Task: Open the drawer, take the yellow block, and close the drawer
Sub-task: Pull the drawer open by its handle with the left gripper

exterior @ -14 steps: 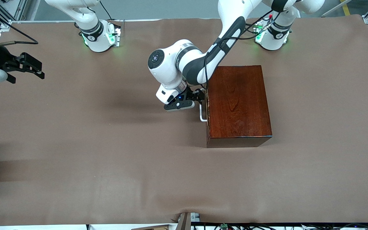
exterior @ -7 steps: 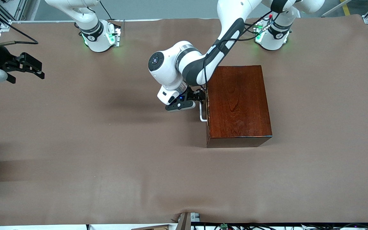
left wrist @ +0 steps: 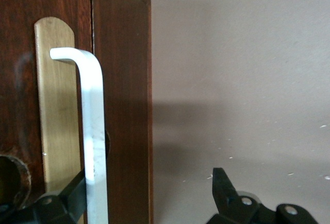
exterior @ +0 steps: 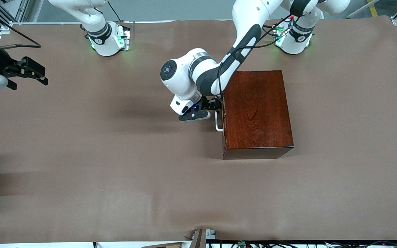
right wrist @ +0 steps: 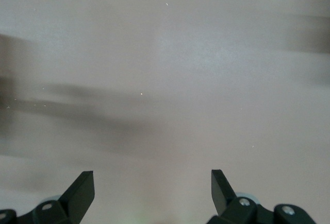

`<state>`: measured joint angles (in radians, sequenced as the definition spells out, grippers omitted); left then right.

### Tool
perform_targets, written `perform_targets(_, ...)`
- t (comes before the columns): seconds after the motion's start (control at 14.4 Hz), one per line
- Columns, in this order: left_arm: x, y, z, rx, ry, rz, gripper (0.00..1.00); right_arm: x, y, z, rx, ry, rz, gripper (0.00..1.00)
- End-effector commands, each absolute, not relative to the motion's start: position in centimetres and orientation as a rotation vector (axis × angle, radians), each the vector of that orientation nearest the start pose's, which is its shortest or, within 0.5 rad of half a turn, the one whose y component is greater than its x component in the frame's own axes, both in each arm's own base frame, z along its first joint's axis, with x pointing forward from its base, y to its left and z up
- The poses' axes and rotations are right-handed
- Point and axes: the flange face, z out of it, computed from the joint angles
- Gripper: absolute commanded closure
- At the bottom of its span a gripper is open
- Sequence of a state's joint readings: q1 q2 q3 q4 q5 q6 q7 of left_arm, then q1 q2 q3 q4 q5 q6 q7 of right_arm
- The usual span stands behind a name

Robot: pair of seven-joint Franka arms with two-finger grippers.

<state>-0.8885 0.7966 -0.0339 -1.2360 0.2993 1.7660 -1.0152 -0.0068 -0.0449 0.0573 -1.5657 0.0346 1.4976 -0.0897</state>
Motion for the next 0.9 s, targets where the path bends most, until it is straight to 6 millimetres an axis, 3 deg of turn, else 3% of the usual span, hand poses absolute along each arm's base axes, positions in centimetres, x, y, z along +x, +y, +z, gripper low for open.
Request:
perform_targets(0.0, 46.0, -57.5, 28.2, -2.829, -0.038, -0.175, 0.0, 52.7, 2.8, 64.8, -3.115, -0.217, 0.031, 0.0)
perform_targets(0.83, 43.8, -62.5, 29.9, -3.11, -0.42, -0.215, 0.0, 53.0, 2.6, 64.7, -3.115, -0.227, 0.028, 0.0)
